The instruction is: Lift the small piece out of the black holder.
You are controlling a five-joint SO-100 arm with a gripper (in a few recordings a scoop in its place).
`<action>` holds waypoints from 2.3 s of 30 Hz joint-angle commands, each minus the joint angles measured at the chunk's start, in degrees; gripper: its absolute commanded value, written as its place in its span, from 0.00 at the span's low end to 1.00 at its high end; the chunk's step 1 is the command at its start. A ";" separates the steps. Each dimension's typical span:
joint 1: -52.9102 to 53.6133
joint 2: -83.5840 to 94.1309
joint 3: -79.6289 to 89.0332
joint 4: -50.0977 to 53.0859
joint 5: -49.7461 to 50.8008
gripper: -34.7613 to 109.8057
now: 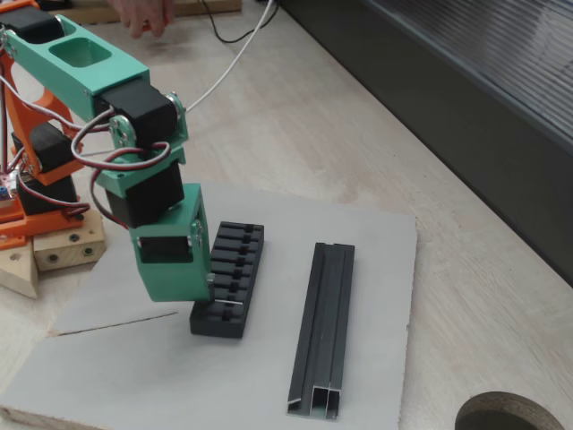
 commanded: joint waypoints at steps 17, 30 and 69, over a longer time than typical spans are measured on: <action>0.09 2.02 -0.88 0.44 -0.09 0.37; 0.44 2.02 -0.97 0.26 0.18 0.26; 0.88 20.74 -12.13 1.23 0.18 0.26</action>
